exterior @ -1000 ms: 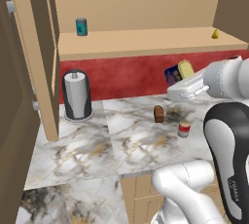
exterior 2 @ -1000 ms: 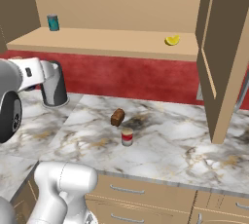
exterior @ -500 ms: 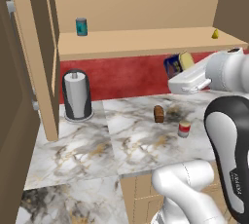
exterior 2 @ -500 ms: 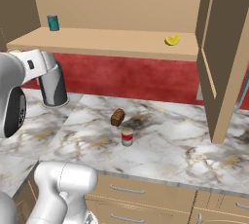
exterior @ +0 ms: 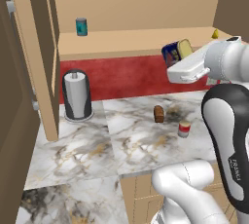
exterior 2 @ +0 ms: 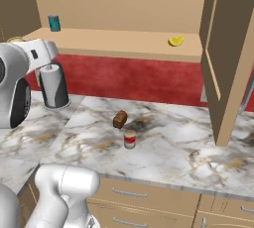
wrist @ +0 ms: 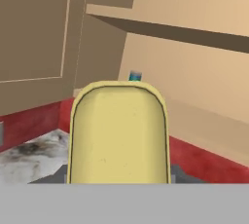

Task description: Pick the cans from the counter and place them in their designated side in the cabinet.

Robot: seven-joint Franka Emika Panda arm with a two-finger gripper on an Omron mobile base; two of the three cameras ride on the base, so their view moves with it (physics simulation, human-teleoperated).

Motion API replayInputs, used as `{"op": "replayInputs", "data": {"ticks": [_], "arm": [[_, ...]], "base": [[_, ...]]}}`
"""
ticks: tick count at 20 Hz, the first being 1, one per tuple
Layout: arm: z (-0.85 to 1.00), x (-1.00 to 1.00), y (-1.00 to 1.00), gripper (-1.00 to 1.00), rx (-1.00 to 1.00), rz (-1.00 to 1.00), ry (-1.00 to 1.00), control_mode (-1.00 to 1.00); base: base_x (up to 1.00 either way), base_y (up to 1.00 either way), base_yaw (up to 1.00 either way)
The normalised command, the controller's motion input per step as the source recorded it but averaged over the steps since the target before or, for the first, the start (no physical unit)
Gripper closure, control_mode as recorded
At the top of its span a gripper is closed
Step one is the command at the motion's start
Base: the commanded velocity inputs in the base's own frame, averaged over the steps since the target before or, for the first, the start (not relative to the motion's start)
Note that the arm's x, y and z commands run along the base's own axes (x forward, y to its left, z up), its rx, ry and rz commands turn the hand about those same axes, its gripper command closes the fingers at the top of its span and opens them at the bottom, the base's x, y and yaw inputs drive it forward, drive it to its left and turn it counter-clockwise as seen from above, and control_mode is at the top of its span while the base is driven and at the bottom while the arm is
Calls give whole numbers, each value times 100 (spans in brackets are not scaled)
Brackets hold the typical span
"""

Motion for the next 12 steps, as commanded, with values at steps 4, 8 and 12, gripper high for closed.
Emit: {"op": "replayInputs", "data": {"ticks": [4,8,12], "arm": [[14,19,6,100,0,2,-6,-100],[8,21,10,100,0,1,-3,-100],[8,21,10,100,0,1,0,-100]], "base": [[0,0,0],[0,0,0],[0,0,0]]}}
